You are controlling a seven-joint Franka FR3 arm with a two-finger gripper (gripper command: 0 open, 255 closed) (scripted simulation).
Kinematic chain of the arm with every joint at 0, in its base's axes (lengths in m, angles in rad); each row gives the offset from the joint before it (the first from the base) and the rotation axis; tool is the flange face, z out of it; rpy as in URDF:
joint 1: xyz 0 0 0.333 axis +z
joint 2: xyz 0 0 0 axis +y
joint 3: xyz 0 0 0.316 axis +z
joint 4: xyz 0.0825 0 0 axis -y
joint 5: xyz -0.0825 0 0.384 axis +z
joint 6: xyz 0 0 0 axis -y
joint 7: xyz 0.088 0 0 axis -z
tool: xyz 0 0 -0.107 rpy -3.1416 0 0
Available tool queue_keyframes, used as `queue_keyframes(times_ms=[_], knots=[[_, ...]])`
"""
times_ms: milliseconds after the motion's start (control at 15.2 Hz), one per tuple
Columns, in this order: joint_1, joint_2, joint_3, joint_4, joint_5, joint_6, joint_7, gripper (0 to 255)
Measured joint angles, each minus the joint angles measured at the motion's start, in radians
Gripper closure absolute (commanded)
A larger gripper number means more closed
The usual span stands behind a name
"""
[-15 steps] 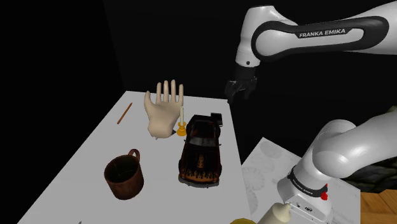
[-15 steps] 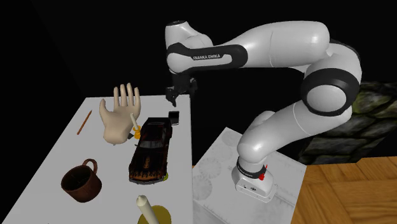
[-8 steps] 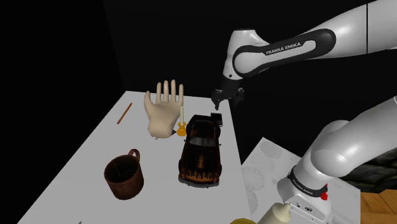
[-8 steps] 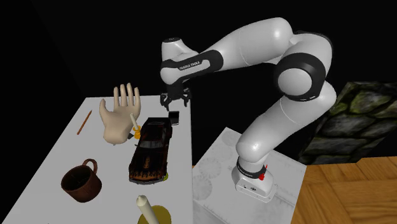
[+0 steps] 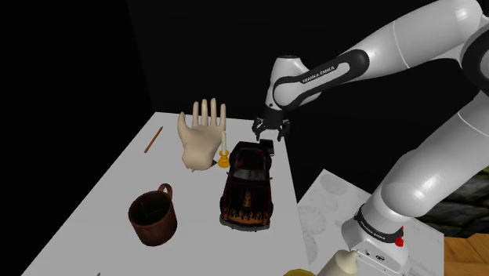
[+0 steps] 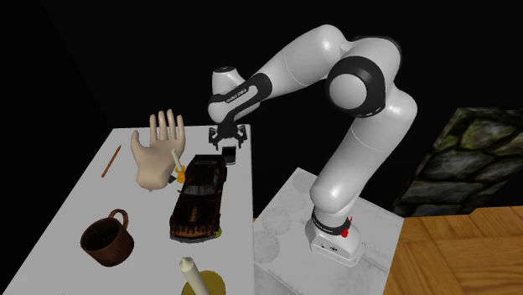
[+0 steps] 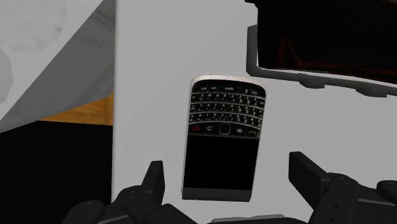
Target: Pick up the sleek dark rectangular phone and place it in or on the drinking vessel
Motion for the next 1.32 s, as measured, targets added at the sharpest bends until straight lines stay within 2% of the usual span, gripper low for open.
queue_keyframes(times_ms=[330, 792, 858, 1320], knots=[[0.002, 0.051, 0.005, -0.027, 0.001, 0.079, 0.005, 0], [0.002, 0.060, 0.005, -0.030, 0.001, 0.091, 0.005, 0], [0.002, 0.060, 0.005, -0.030, 0.001, 0.091, 0.005, 255], [0.002, 0.057, 0.004, -0.030, 0.000, 0.091, 0.005, 255]])
